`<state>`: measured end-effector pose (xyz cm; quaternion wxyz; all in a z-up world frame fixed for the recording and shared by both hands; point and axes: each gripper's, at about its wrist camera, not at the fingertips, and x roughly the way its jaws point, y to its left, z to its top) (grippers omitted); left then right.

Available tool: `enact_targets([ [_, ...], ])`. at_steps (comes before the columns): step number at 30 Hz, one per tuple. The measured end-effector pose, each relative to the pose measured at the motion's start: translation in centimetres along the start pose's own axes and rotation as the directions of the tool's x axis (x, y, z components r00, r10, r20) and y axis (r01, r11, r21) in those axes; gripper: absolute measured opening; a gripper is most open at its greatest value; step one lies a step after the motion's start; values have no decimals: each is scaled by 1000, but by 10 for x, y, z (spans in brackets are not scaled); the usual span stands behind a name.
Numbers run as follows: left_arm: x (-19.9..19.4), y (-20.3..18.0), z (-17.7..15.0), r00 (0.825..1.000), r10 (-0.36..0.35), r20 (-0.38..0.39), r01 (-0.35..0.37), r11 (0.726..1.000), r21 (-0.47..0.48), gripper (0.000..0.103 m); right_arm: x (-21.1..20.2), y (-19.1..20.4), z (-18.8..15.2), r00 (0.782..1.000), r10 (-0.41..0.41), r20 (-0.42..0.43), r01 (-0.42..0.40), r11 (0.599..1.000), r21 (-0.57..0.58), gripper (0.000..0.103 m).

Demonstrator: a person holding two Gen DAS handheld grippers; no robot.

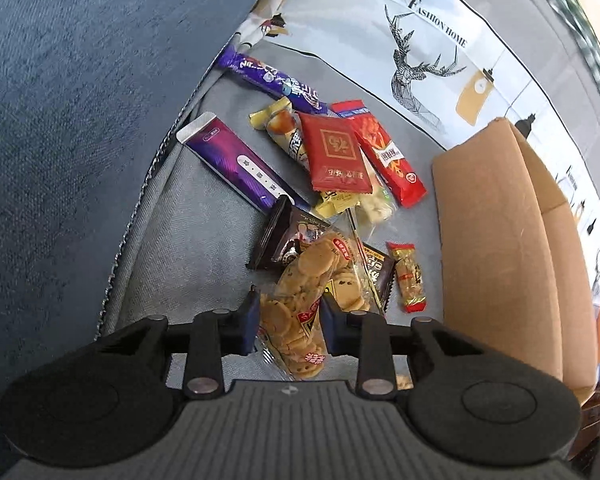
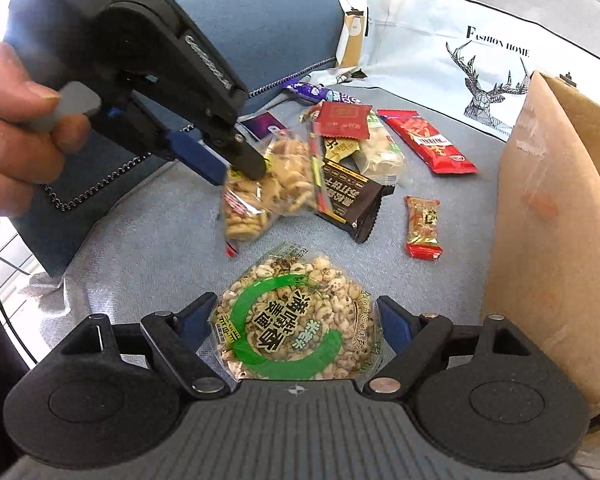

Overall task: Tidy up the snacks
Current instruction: 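Reach the left gripper to the clear cookie bag while the right gripper reaches the green-labelled nut bag, then close the left gripper on the cookie bag while the right gripper grasps the nut bag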

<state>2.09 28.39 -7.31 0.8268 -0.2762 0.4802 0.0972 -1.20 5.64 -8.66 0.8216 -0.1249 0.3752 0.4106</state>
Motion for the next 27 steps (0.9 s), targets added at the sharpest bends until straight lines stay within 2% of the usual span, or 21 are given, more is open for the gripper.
enact_targets([
  [2,3,-1,1,1000,4,-9,-5,1000,-7,47,2,-2,0,1000,-2,-11,2,1000,5,86],
  [4,6,-2,1,1000,13,-21,-13,1000,-14,70,3,-3,0,1000,-5,-23,6,1000,11,86],
  [6,8,-4,1,1000,20,-23,-20,1000,-12,76,5,-5,0,1000,-6,-29,7,1000,16,86],
  [14,23,-24,0,997,12,-73,-10,1000,22,84,8,-9,1,999,-3,-39,4,1000,29,86],
  [27,44,-50,-3,992,55,-113,-43,993,109,86,16,-6,0,999,-15,-49,15,1000,11,88],
])
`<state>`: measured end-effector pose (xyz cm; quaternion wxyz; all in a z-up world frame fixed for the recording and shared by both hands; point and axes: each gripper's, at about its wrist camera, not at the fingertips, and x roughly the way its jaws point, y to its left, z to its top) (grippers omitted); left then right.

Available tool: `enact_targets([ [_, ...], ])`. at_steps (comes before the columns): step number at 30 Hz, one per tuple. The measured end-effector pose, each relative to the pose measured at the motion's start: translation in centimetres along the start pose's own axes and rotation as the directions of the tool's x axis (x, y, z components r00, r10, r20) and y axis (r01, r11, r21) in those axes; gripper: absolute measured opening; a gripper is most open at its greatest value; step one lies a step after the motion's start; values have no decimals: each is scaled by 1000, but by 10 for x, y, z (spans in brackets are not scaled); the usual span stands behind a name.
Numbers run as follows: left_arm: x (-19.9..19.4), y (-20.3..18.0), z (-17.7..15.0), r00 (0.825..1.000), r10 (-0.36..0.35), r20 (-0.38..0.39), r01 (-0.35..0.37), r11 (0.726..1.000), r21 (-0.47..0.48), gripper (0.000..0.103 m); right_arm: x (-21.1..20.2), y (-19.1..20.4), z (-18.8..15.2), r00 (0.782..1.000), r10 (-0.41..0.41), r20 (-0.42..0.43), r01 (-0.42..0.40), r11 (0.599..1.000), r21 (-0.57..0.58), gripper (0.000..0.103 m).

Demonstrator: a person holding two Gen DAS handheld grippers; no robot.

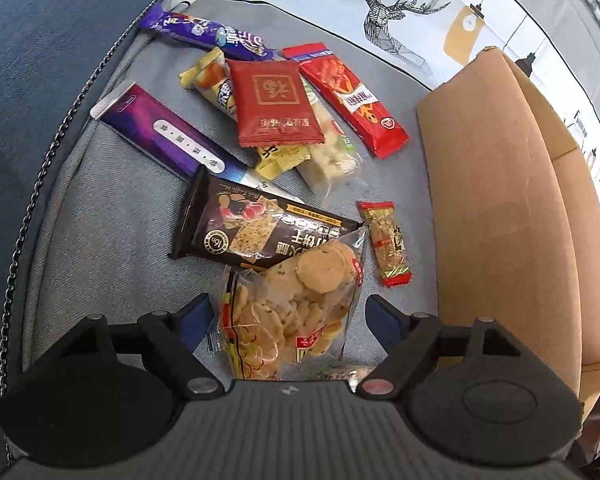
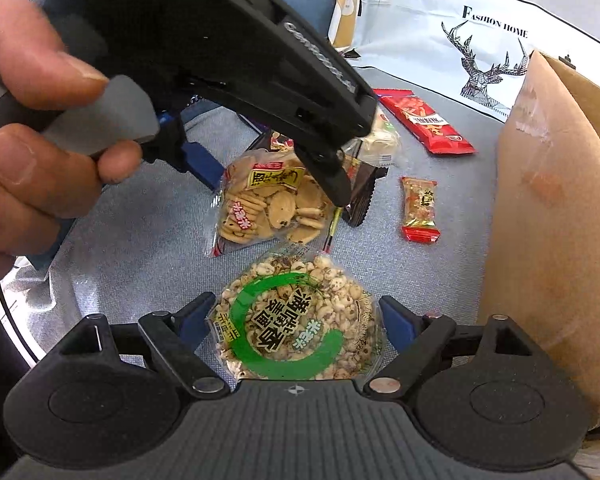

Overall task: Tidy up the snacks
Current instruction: 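Close the left gripper on the cookie bag while the right gripper grasps the nut bag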

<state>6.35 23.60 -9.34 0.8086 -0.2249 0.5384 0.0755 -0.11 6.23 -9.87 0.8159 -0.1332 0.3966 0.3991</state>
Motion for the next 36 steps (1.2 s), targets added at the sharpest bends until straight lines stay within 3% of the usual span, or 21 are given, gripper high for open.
enact_targets([
  [17,12,-17,-3,998,56,-1,-55,991,121,86,6,3,-2,1000,-19,-14,19,1000,-23,88],
  [21,11,-18,-3,997,73,12,-74,987,140,81,6,4,-3,1000,-22,-13,22,999,-29,88],
  [30,3,-10,0,998,51,32,-54,993,109,70,3,8,-2,999,-38,-5,38,999,-29,87],
  [36,-15,-1,-1,996,23,85,-28,998,61,70,-10,10,-4,997,-53,53,54,998,-34,86],
])
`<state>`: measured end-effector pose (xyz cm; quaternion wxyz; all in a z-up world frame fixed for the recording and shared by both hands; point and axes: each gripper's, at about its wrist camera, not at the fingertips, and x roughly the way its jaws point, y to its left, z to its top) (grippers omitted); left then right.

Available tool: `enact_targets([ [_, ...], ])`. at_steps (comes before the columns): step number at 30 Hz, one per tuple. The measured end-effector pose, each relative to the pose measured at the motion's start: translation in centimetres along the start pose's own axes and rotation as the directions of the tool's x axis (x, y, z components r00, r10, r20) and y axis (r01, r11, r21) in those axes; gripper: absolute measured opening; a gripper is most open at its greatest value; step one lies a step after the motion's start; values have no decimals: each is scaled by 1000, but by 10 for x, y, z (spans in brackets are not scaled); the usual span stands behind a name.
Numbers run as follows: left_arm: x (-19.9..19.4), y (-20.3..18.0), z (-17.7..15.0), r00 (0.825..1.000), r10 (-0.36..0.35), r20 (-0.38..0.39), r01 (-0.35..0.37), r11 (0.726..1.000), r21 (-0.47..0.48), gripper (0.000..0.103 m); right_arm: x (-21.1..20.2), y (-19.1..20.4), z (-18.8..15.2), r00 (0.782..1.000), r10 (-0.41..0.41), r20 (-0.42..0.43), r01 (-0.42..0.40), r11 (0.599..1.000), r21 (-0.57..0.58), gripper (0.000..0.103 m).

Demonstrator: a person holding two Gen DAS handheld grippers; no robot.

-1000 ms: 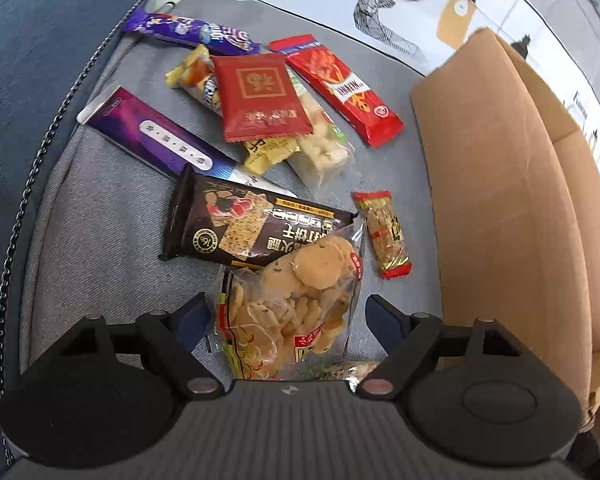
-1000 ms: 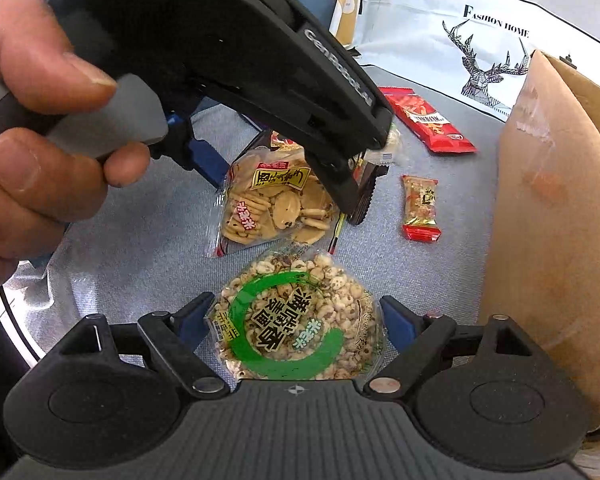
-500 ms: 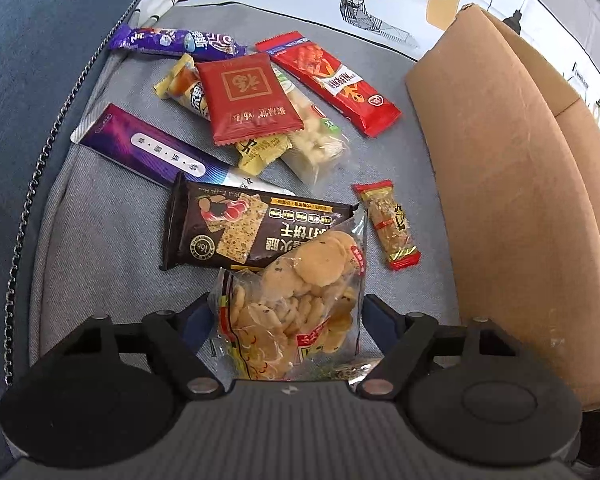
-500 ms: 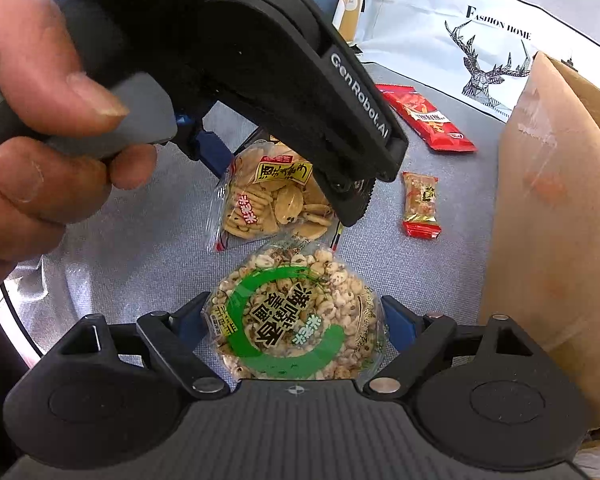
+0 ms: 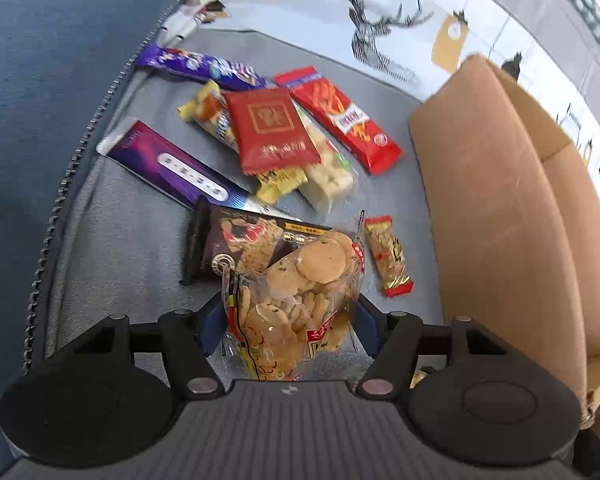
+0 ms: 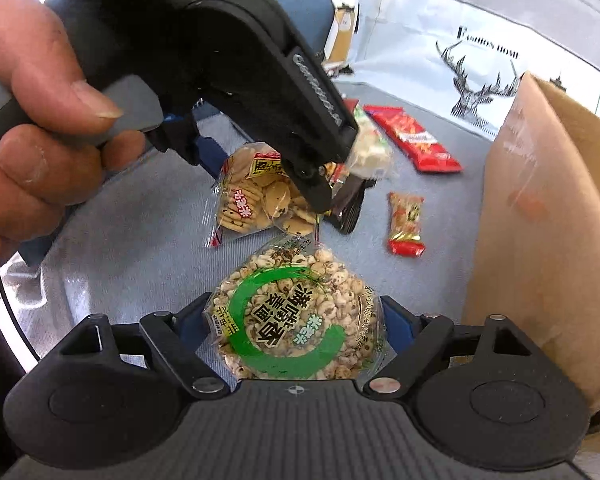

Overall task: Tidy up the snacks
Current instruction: 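Close the left gripper on the cookie bag while the right gripper grasps the nut bag, then carry both bags over the box and open both grippers to drop them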

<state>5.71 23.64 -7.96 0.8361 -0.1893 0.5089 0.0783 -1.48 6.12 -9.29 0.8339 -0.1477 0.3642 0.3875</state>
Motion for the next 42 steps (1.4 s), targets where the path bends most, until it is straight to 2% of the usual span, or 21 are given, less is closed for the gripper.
enact_targets([
  [10,-33,9,-3,995,-23,95,30,997,-66,70,-40,1,9,996,-11,92,13,1000,-13,86],
  [15,-49,7,2,983,-22,185,41,995,-96,70,-72,-9,24,987,10,161,-9,1000,-5,86],
  [22,-67,-10,10,943,-31,330,67,993,-99,70,-127,-57,55,963,-11,271,-1,999,45,86],
  [27,-73,-30,13,912,-50,407,92,992,-83,70,-148,-111,69,929,-120,349,101,992,72,86],
  [30,-75,-48,14,892,-75,446,107,993,-47,70,-139,-149,58,922,-197,334,141,972,186,86],
  [32,-75,-61,13,878,-102,468,129,991,-24,70,-130,-170,48,936,-224,270,152,953,264,86],
  [34,-76,-77,12,862,-135,488,156,988,-3,70,-130,-185,44,937,-244,252,160,937,311,86],
  [38,-78,-108,5,834,-199,514,202,978,52,70,-128,-202,40,925,-284,254,200,929,311,86],
  [42,-77,-142,-3,817,-238,525,197,971,133,70,-131,-210,28,918,-312,245,233,923,305,86],
])
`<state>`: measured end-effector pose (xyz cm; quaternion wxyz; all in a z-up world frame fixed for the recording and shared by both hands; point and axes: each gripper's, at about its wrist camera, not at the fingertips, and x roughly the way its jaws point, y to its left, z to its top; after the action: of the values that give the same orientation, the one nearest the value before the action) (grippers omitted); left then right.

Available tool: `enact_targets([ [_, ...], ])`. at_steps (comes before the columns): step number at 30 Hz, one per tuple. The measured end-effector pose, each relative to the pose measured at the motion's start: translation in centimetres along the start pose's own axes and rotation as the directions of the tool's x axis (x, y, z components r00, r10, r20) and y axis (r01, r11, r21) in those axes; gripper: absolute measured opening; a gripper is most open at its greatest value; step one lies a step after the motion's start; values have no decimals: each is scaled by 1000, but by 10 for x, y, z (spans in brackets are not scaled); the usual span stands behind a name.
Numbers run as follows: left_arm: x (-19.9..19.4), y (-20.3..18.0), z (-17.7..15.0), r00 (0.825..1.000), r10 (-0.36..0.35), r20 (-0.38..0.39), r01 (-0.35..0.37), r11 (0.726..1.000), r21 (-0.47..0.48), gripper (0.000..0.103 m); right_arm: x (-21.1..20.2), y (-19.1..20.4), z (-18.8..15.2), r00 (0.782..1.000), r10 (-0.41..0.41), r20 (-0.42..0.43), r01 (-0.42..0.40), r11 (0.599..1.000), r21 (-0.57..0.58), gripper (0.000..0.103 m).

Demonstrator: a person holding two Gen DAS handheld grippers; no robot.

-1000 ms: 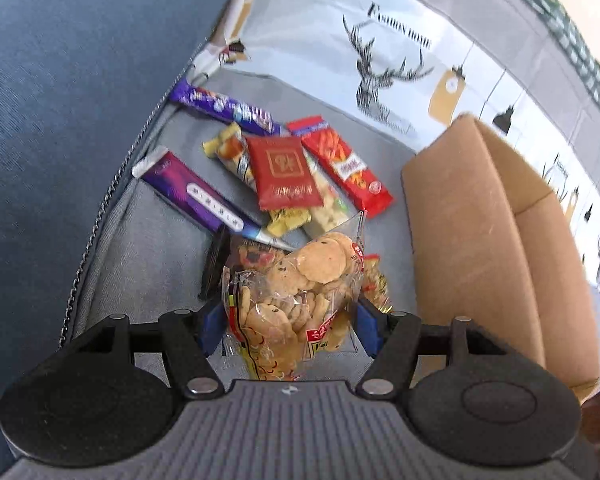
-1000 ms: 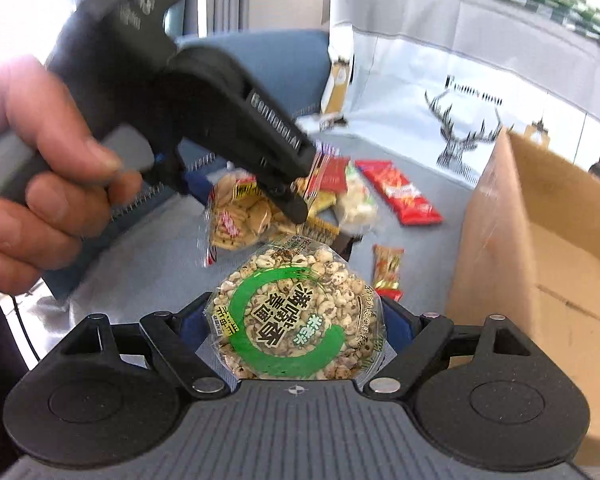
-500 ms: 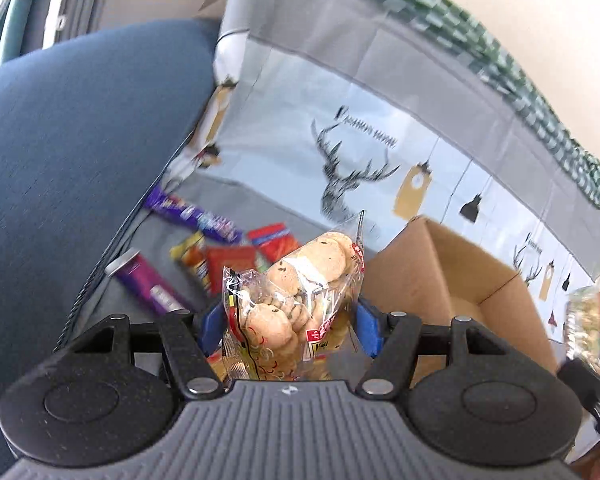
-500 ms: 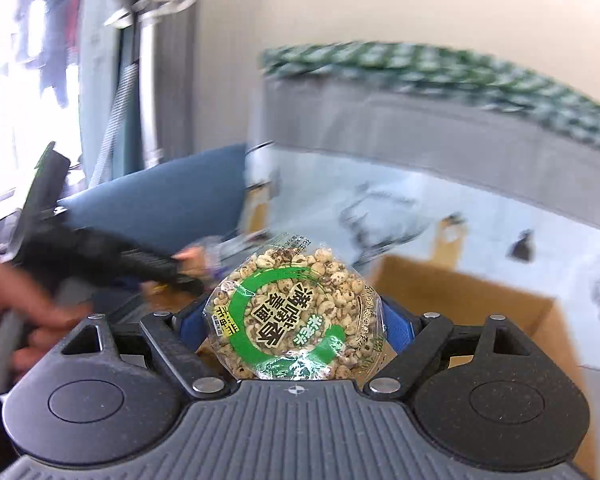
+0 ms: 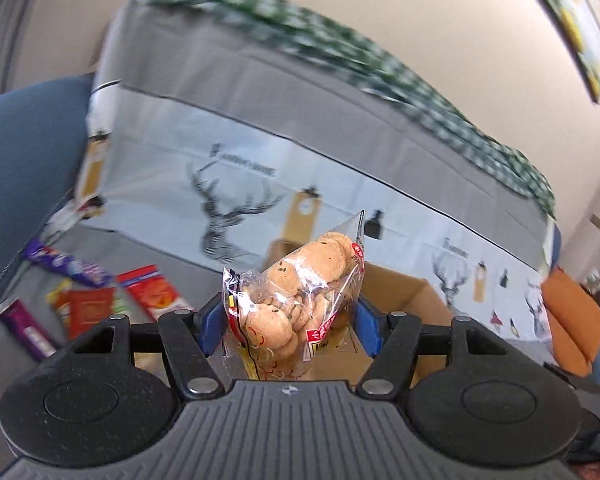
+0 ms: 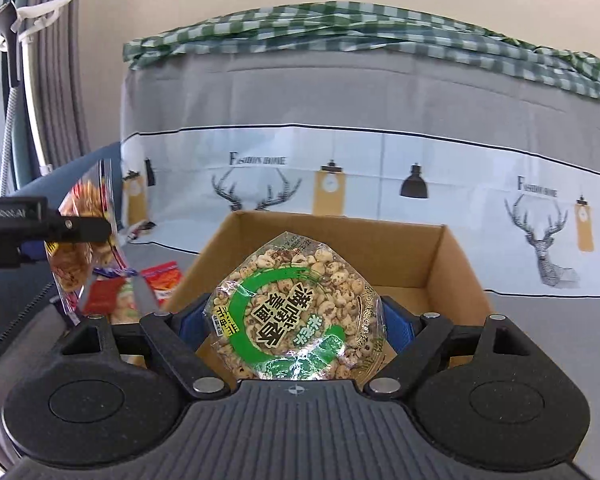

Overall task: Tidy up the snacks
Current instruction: 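Carry both bags over the box and open both grippers to drop them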

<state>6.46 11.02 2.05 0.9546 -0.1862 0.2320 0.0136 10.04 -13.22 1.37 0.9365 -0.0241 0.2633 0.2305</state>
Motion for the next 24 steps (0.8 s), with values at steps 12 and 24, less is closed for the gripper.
enact_targets([
  [12,19,-65,-28,994,-110,-19,111,987,118,70,-12,-37,-13,996,-85,-11,86,996,24,86],
  [24,30,-63,-27,978,-205,-43,206,979,11,91,-8,-58,-16,975,-223,-21,224,971,79,97],
])
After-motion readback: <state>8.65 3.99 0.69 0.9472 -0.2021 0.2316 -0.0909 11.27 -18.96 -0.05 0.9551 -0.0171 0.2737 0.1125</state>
